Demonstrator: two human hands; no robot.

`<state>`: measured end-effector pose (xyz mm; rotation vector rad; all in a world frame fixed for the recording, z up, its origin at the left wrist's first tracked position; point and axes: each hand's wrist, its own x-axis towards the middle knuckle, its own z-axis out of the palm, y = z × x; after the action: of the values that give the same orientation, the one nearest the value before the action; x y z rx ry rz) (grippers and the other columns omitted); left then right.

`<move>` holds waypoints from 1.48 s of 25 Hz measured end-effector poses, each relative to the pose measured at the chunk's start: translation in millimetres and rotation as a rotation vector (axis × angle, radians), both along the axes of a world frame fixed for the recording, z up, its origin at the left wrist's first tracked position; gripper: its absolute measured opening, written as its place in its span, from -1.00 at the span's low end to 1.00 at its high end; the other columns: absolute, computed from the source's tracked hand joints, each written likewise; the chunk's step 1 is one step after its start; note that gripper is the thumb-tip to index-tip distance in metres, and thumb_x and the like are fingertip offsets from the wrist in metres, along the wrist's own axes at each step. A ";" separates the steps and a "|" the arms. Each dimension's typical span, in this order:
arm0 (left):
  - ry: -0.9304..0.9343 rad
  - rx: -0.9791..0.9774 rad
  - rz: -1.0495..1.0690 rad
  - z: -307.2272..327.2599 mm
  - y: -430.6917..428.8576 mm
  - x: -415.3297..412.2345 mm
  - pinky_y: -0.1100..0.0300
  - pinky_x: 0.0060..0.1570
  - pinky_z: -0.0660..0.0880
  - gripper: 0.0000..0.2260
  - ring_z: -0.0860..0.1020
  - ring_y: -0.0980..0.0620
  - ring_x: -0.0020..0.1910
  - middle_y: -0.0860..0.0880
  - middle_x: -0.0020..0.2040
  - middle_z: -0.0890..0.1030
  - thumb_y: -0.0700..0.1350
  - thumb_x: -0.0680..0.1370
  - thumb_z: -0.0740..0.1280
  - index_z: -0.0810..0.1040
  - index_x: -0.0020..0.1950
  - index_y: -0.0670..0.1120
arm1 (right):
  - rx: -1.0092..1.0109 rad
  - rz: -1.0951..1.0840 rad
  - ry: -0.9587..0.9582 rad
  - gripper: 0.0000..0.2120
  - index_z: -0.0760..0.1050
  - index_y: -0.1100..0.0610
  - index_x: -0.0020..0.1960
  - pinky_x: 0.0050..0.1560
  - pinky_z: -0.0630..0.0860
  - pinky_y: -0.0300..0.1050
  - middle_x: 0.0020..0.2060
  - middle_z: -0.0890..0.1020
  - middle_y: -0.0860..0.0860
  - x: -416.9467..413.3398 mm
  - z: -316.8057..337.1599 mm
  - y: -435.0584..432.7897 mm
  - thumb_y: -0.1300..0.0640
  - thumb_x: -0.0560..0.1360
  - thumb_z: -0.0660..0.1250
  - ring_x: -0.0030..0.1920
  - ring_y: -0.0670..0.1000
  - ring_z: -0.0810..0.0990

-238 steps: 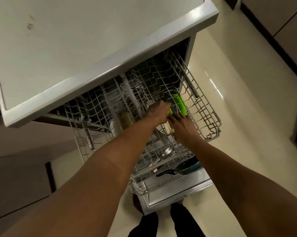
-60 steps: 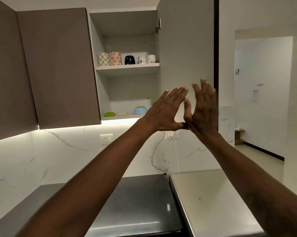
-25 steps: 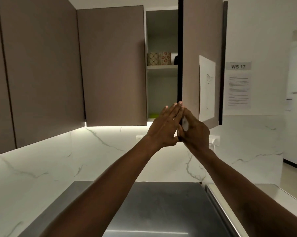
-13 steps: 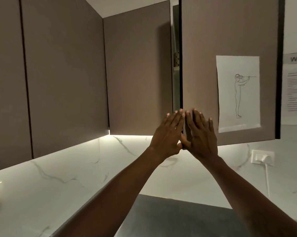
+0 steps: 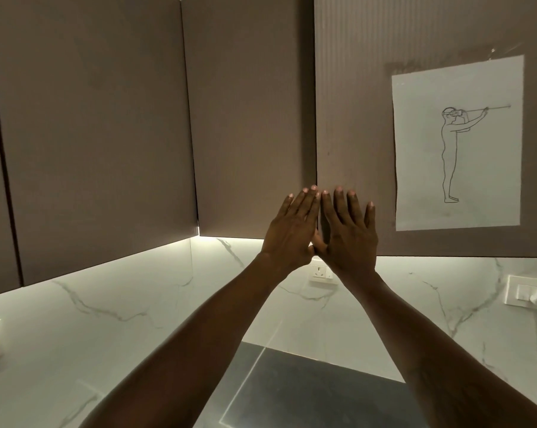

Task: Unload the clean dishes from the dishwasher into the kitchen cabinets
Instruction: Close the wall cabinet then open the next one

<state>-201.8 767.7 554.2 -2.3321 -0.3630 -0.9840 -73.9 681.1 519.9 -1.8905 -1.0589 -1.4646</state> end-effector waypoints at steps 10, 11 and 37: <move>0.033 0.010 0.093 4.0 20.4 37.9 -0.10 0.55 -0.02 -0.11 -0.06 -0.15 0.60 -0.19 0.62 -0.01 0.12 0.47 0.36 -0.03 0.61 -0.20 | -0.031 -0.026 0.027 -0.17 0.00 0.05 0.64 0.53 -0.02 0.30 0.62 0.01 0.09 36.1 1.3 31.0 -0.36 0.56 0.15 0.62 0.16 -0.08; 0.029 0.009 0.095 3.6 21.9 41.2 -0.10 0.55 -0.02 -0.13 -0.06 -0.15 0.60 -0.20 0.62 -0.01 0.11 0.47 0.35 -0.02 0.61 -0.20 | -0.035 -0.024 0.032 -0.17 0.00 0.05 0.64 0.53 -0.02 0.31 0.62 0.01 0.09 38.5 1.5 33.2 -0.36 0.56 0.16 0.62 0.17 -0.08; 0.030 0.012 0.073 4.0 21.8 18.3 -0.13 0.55 0.03 -0.17 0.07 -0.16 0.59 -0.17 0.60 0.13 0.28 0.50 0.27 0.13 0.60 -0.18 | 0.010 0.160 0.038 -0.29 0.23 0.12 0.58 0.57 -0.02 0.22 0.57 0.24 0.14 37.7 -1.5 31.6 -0.30 0.60 0.01 0.58 0.16 0.16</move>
<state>-183.5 789.5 558.1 -2.3035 -0.4261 -0.9127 -36.1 712.7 518.4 -1.7757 -1.1538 -1.3368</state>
